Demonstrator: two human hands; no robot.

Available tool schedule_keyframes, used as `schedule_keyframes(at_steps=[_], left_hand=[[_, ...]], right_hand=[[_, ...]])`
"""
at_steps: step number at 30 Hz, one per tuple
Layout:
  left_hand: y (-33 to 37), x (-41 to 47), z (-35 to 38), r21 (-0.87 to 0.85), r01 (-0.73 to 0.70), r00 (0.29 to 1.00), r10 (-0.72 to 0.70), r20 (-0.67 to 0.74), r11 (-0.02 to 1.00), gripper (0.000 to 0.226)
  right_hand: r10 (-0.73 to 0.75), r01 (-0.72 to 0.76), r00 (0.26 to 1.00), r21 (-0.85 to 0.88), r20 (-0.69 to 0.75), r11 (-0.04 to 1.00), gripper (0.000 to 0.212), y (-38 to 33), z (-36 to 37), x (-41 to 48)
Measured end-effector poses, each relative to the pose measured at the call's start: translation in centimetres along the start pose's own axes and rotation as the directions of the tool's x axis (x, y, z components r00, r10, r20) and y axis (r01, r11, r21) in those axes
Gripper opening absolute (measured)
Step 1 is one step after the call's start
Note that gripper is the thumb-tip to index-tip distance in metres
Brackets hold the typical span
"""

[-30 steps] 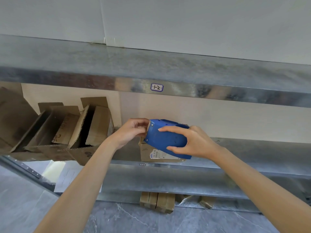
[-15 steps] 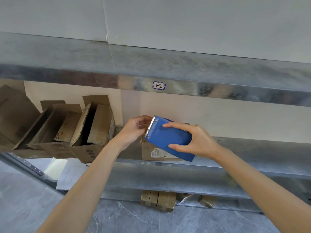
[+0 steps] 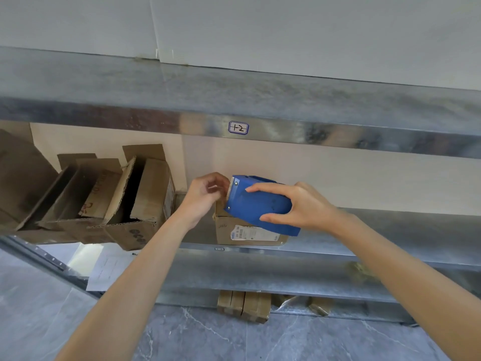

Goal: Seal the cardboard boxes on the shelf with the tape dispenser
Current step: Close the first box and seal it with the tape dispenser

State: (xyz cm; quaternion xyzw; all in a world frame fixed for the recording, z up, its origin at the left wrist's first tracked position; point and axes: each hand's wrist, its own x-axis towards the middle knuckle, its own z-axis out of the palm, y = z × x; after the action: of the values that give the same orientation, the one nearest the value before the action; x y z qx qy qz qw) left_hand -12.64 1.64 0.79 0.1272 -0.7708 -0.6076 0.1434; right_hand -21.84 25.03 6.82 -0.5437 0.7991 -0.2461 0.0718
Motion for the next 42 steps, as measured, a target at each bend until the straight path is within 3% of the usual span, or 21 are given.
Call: schedule_keyframes(at_steps=[7,18,26,31,34,40,42], left_hand=[[0.8,0.3,-1.3,-0.062,0.041,0.983,-0.052,-0.175,0.997,0.026],[1.4,-0.6,0.1,-0.167,0.096,0.965,-0.133,-0.226,0.981,0.021],[0.8,-0.1,-0.3,-0.149,0.130,0.963,-0.160,-0.216,0.980,0.015],[0.3,1.1,-3.3,-0.114,0.093,0.939,-0.125,-0.320,0.989,0.024],[0.1,1.5,-4.2,-0.064,0.092,0.956,-0.106,-0.273,0.994,0.032],[-1.2,1.2,-3.3,-0.087,0.111,0.968,-0.127,-0.214,0.990,0.027],[-1.8,0.8,-2.6,-0.037,0.124,0.971,-0.129,-0.203,0.992,0.035]], right_hand=[[0.021,-0.018,0.999,-0.073,0.039,0.997,0.055,2.4,-2.1,0.5],[0.023,-0.024,0.990,0.003,0.137,1.000,0.050,5.3,-3.7,-0.5],[0.036,-0.044,0.987,0.049,0.154,0.998,0.051,6.4,-3.5,-1.6],[0.147,-0.149,0.986,0.027,0.074,0.988,0.052,8.2,-4.8,-3.3],[0.223,-0.224,0.973,0.005,0.063,0.975,0.053,9.1,-5.6,-3.6],[0.298,-0.304,0.953,0.153,0.060,0.940,0.056,9.1,-6.0,-2.9],[0.327,-0.341,0.940,0.205,0.098,0.918,0.056,9.3,-5.9,-2.6]])
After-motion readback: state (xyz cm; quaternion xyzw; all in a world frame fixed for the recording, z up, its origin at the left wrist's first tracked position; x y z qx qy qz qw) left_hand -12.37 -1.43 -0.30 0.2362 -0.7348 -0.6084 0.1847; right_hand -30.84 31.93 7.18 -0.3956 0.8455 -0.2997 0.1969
